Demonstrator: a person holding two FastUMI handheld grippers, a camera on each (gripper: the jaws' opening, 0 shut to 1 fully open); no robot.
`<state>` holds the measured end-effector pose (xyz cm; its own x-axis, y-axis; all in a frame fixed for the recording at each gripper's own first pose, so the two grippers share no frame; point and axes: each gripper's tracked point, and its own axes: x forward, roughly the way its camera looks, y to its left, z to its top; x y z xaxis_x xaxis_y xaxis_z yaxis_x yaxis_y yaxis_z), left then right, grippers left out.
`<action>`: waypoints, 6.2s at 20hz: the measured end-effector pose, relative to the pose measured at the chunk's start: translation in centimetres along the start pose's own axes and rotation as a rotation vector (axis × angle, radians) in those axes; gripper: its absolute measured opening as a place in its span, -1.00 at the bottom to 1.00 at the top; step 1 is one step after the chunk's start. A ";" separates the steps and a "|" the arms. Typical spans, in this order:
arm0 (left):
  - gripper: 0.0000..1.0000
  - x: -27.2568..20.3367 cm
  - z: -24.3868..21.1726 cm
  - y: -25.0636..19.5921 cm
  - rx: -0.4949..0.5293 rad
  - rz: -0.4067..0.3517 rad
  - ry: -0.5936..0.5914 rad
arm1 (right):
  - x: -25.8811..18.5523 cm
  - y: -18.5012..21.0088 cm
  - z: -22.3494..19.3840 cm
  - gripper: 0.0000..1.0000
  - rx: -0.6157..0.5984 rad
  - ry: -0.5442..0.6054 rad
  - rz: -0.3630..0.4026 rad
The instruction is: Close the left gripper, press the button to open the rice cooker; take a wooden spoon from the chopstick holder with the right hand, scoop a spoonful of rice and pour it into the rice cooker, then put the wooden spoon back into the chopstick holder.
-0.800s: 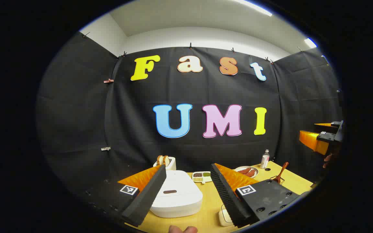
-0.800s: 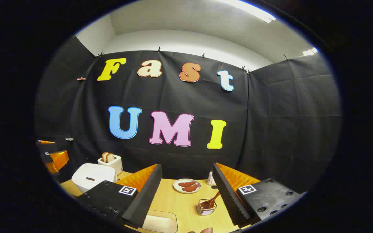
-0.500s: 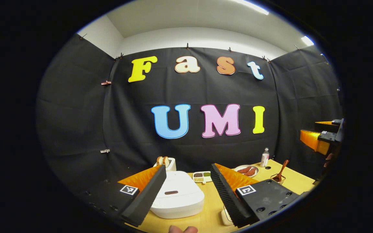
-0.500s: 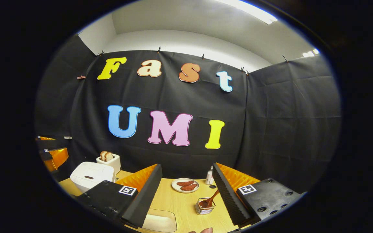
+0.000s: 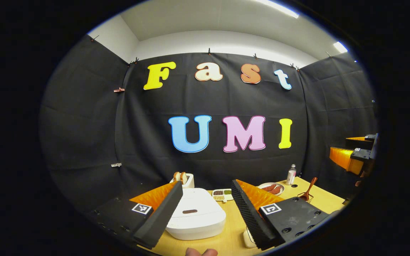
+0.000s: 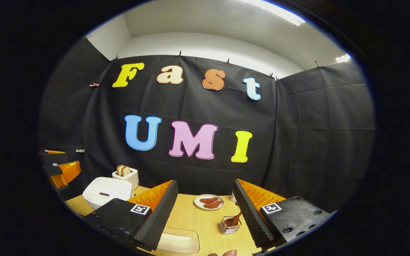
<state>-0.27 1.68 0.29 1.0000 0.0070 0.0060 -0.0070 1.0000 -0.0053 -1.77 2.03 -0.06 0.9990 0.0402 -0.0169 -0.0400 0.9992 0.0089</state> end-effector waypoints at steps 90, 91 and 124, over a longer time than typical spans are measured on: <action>0.94 4.5 -6.5 -2.2 -0.034 0.121 0.135 | 12.3 -16.7 -24.2 0.92 0.211 0.401 0.045; 0.94 4.5 -7.2 -2.7 -0.034 0.127 0.145 | 13.2 -16.7 -25.5 0.84 0.232 0.420 0.063; 0.94 3.6 -9.6 -3.7 -0.047 0.195 0.227 | 17.7 -13.8 -19.7 -0.80 0.459 0.292 0.227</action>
<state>3.41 -2.05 -9.28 0.9556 0.1924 -0.2234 -0.2042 0.9784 -0.0308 16.12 -10.90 -20.18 0.9175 0.3187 -0.2379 -0.1761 0.8620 0.4754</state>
